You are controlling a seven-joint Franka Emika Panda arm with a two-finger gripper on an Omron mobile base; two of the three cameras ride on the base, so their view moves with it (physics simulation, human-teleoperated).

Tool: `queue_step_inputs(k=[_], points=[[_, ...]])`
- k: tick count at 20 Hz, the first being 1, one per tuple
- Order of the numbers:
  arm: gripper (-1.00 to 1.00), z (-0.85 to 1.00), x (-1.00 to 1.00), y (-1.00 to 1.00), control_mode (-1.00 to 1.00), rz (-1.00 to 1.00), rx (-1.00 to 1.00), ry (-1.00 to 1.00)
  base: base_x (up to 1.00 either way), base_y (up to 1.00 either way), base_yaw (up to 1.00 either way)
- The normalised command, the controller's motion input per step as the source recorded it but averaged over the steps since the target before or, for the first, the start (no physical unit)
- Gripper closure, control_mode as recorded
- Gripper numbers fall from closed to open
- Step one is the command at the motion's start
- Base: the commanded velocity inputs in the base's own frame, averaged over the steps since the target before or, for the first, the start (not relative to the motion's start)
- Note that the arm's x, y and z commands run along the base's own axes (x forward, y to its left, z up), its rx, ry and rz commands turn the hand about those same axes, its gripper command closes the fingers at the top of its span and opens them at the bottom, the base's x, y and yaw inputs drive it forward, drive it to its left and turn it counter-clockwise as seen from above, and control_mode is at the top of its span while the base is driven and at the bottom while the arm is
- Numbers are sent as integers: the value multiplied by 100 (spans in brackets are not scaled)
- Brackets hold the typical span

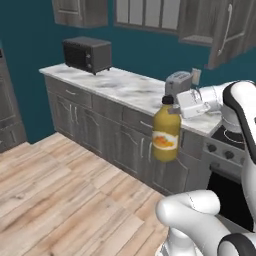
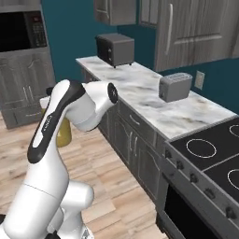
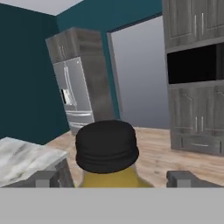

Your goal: Sort all alcoholic drinks to one cabinet, and non-alcoholic drinks to the other.

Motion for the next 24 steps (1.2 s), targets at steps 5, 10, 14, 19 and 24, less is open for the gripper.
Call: queue_step_inputs(k=[5,10,14,19,24], points=[[100,0,0,0,100,0,0,0,100,45,-42],[100,0,0,0,100,0,0,0,94,57,-44],[100,0,0,0,100,0,0,0,70,46,-47],[100,0,0,0,100,0,0,0,38,12,-53],[100,0,0,0,100,0,0,0,21,0,-52]])
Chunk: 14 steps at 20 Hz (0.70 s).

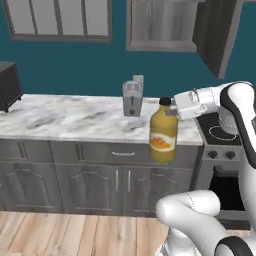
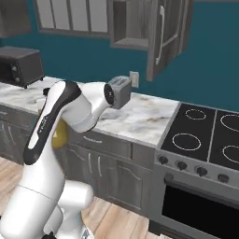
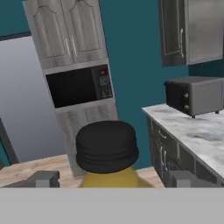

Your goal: Sort all alcoholic drinks to one cabinet, and non-alcoholic drinks to the other.

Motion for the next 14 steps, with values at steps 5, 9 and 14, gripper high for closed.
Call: queue_step_inputs(k=[5,9,14], points=[[100,0,0,0,100,0,0,0,80,31,-41],[100,0,0,0,100,0,0,0,87,59,-31],[100,0,0,0,100,0,0,0,66,38,-28]])
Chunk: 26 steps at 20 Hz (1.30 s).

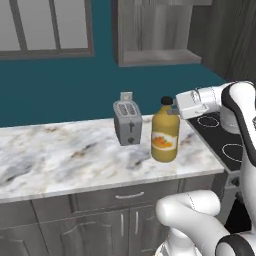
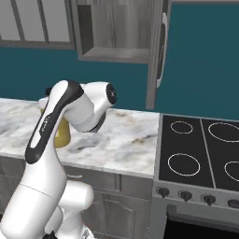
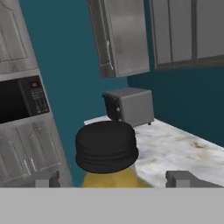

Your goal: Sort all alcoholic drinks to one cabinet, and non-alcoholic drinks to the other.

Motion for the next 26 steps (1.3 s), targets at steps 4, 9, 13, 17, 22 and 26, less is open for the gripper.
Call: queue_step_inputs(k=[4,9,13,17,22,26], points=[[100,0,0,0,100,0,0,0,36,16,-23],[100,0,0,0,100,0,0,0,45,34,-17],[100,0,0,0,100,0,0,0,47,43,-6],[100,0,0,0,100,0,0,0,20,29,0],[100,0,0,0,100,0,0,0,3,7,0],[100,0,0,0,100,0,0,0,31,0,-1]])
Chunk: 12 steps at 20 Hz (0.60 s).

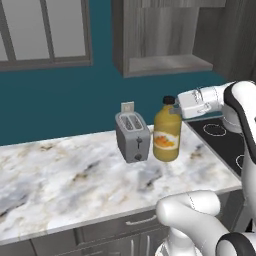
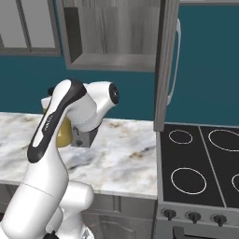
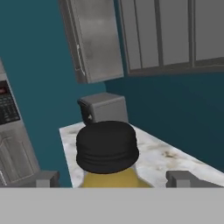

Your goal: Sort all alcoholic drinks to one cabinet, and non-alcoholic drinks to the other.

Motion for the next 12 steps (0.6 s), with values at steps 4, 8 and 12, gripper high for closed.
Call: queue_step_inputs(k=[4,8,12], points=[[100,3,2,0,-100,-3,0,0,19,0,-4],[100,52,0,0,-100,-24,0,-3,0,0,0],[100,83,0,1,-100,-37,-1,-7,0,0,0]])
